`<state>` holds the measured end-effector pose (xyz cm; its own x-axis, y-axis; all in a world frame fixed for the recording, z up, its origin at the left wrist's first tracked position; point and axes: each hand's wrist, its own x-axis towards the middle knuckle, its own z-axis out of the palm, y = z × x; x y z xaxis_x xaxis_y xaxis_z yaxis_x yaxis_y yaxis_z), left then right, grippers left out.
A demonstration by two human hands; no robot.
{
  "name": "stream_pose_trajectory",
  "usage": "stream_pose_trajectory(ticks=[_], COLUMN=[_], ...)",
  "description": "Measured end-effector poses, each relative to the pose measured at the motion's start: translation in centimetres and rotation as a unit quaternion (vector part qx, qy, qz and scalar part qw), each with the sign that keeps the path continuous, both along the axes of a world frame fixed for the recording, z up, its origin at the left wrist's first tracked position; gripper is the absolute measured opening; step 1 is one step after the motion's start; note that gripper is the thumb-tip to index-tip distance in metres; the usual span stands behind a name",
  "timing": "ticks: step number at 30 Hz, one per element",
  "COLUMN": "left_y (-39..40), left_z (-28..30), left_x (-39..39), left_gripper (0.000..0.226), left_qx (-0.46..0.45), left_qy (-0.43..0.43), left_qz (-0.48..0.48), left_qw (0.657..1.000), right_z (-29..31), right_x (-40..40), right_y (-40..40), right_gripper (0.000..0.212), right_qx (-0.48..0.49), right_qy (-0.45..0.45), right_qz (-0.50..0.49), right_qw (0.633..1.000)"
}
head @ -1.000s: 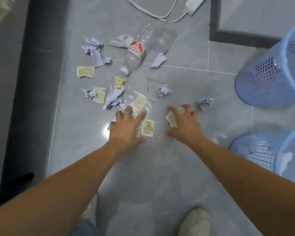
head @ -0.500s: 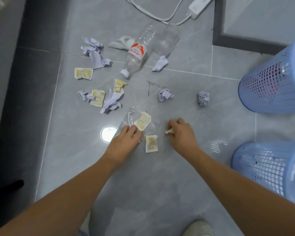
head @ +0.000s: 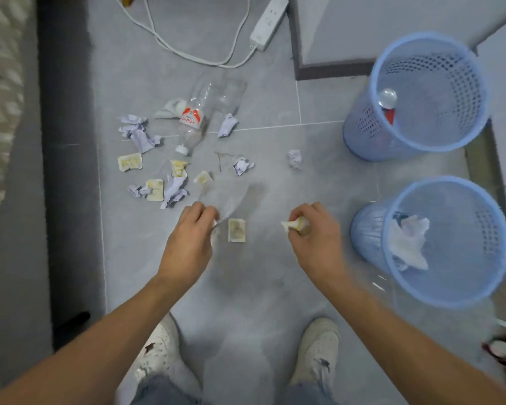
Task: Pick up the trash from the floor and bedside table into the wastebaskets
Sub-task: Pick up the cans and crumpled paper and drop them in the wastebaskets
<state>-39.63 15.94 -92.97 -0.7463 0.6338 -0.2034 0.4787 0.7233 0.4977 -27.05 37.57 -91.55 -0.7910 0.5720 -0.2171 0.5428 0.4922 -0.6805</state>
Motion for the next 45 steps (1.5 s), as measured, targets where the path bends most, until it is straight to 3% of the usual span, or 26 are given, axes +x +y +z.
stream_pose_trajectory(ticks=[5,9,14,18,20,21,23,26,29,33,40,45], left_y=[6.1,13.9,24.9,32.4,34.7,35.4,35.9,34.0,29.2,20.2,2.8,-5.4], left_z=[10.1,16.2,16.4,12.7,10.2,9.2,8.8,11.8,14.3,14.3,7.1,-0.7], left_x=[3.0,7.9,13.2,16.1,16.9,17.0,17.0,16.0,13.7,9.2,-2.7,-10.2], left_gripper=[0.043,0.038,0.029,0.016,0.006,0.011,0.046,0.048,0.041,0.031,0.033,0.056], left_qx=[0.037,0.104,0.157,0.1,0.021,-0.032,-0.111,-0.064,0.007,0.007,-0.096,-0.179], left_qy=[-0.002,-0.016,-0.112,-0.2,-0.246,-0.263,-0.269,-0.225,-0.173,-0.128,-0.083,-0.072], left_qz=[-0.047,-0.099,-0.136,-0.096,-0.067,-0.063,-0.09,-0.095,-0.068,-0.007,0.105,0.168], left_qw=[0.998,0.989,0.972,0.97,0.967,0.962,0.952,0.968,0.983,0.992,0.986,0.967], right_z=[10.4,14.0,13.1,10.1,8.8,8.4,8.8,11.0,13.8,15.3,5.3,-2.8], right_x=[4.6,9.3,13.0,14.5,15.6,16.0,16.7,16.7,14.2,7.3,-6.1,-15.0], right_y=[5.2,11.7,18.4,22.1,22.9,23.1,22.8,21.1,17.9,10.9,-0.3,-4.2], right_gripper=[0.023,0.025,0.024,0.016,0.025,0.038,0.06,0.054,0.039,0.028,0.04,0.068], right_qx=[-0.003,0.011,-0.088,-0.18,-0.237,-0.27,-0.298,-0.189,-0.09,-0.046,-0.11,-0.041], right_qy=[0.039,0.025,0.002,-0.013,-0.047,-0.066,-0.094,-0.117,-0.082,-0.046,-0.159,-0.197], right_qz=[-0.089,-0.217,-0.401,-0.48,-0.464,-0.455,-0.439,-0.402,-0.328,-0.179,0.04,0.092], right_qw=[0.995,0.976,0.912,0.859,0.852,0.846,0.843,0.888,0.937,0.982,0.98,0.975])
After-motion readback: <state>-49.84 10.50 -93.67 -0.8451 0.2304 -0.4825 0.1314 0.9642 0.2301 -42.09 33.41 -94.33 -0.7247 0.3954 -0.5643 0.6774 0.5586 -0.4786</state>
